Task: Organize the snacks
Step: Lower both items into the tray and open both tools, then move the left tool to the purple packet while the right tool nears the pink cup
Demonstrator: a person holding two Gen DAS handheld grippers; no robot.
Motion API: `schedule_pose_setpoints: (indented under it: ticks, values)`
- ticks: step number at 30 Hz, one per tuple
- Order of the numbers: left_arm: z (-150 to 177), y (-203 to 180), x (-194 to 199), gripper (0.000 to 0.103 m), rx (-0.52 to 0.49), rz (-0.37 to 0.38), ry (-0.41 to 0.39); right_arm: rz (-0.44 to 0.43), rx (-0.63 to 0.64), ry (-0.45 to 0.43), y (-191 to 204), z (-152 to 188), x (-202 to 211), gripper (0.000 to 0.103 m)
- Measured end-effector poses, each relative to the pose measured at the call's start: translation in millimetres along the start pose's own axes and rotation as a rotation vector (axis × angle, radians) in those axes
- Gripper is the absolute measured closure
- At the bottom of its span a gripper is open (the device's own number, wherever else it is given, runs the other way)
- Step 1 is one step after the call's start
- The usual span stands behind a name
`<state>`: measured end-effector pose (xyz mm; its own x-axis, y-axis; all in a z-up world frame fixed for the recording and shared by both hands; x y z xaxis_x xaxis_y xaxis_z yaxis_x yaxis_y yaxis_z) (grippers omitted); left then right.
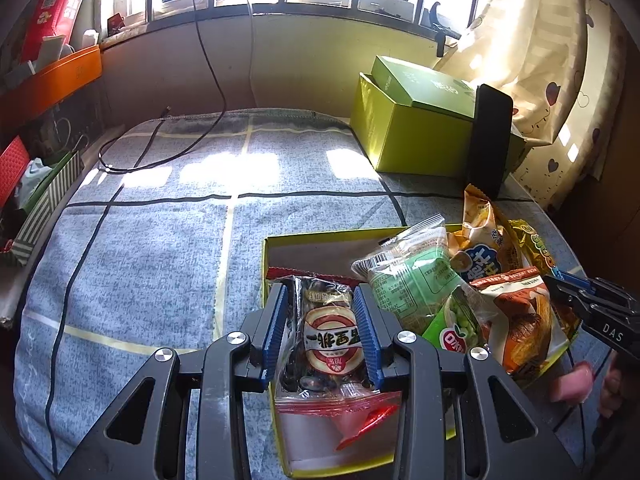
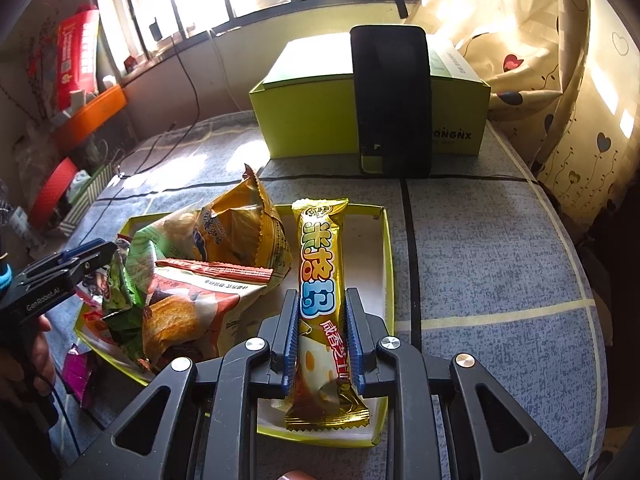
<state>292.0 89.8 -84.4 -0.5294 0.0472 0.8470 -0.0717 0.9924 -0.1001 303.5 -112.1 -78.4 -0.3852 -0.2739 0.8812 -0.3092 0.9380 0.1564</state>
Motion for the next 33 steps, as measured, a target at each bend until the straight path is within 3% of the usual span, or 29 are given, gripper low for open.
schedule_pose_setpoints:
  ticks: [9,33]
  values:
    - [2.8,3.2,22.0,0.067,0.013,0.01,-0.039,0.043,0.01,-0.017,-1.7,7.0,12.3,0.074]
    - [73.7,-10.8,69.4,0.064,0.04,0.027,-0.059,-0.038,0.057,-0.046,26.3,78.9,67.1,0.056]
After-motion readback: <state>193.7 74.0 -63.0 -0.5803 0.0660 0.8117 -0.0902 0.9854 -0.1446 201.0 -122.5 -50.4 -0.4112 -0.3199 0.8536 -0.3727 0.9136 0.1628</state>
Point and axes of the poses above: each gripper's, at about its wrist camera, not at the fingertips, and x roughly against the way its jaws point, y to its left, z to its underside, the point moved 10 cm from there along -x, roughly the way its jaws point, and after that the axes turned 11 degrees about y, right-handed, at the moved point
